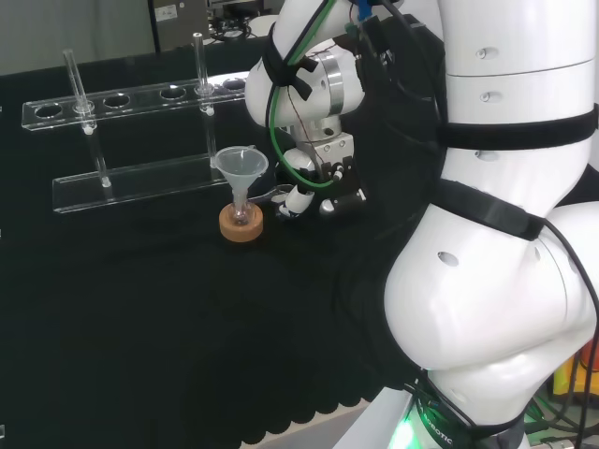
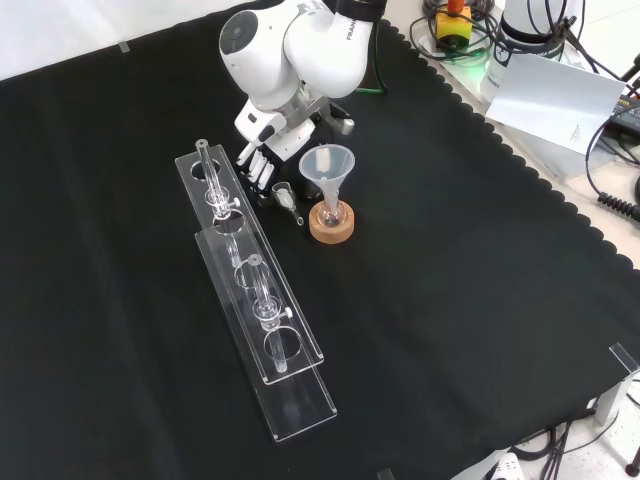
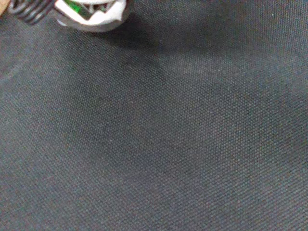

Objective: Pick up the weighing funnel.

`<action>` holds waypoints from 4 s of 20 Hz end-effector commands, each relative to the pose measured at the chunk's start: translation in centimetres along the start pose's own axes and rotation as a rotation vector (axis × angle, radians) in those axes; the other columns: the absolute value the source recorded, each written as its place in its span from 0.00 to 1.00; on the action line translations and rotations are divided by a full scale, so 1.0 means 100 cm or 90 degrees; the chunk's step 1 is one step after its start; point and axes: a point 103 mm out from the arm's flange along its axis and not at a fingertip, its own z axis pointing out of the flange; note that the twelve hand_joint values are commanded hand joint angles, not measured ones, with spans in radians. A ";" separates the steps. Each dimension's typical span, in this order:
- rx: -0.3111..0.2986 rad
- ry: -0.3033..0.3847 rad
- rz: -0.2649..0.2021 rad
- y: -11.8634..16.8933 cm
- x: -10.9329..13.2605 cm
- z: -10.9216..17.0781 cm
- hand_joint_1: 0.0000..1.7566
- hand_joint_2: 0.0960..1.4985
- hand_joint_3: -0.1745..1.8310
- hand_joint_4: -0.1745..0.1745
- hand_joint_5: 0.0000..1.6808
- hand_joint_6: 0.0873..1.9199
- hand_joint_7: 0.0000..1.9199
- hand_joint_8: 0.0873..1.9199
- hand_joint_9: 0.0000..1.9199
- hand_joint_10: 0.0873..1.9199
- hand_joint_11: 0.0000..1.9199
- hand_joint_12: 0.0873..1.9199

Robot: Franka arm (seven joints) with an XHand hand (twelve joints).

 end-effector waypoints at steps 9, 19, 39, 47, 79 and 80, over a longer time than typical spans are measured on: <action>0.002 -0.001 -0.005 0.003 0.004 0.000 0.49 0.42 0.37 0.32 0.32 0.28 0.21 0.38 0.31 0.31 0.10 0.70; 0.010 0.001 0.003 0.005 0.004 0.000 0.49 0.46 0.39 0.36 0.44 0.34 0.21 0.38 0.32 0.31 0.10 0.70; -0.004 -0.021 0.024 -0.006 -0.014 -0.024 0.60 0.52 0.39 0.85 0.59 0.56 0.26 0.36 0.35 0.28 0.13 0.69; -0.002 -0.033 0.038 -0.019 -0.026 -0.040 0.60 0.50 0.41 0.85 0.59 0.57 0.26 0.36 0.35 0.29 0.13 0.69; 0.002 -0.044 0.078 -0.078 -0.055 -0.100 0.61 0.46 0.44 0.96 0.63 0.53 0.29 0.35 0.38 0.28 0.14 0.68; 0.006 -0.053 0.080 -0.078 -0.050 -0.100 0.61 0.46 0.44 0.97 0.63 0.53 0.29 0.35 0.38 0.28 0.14 0.68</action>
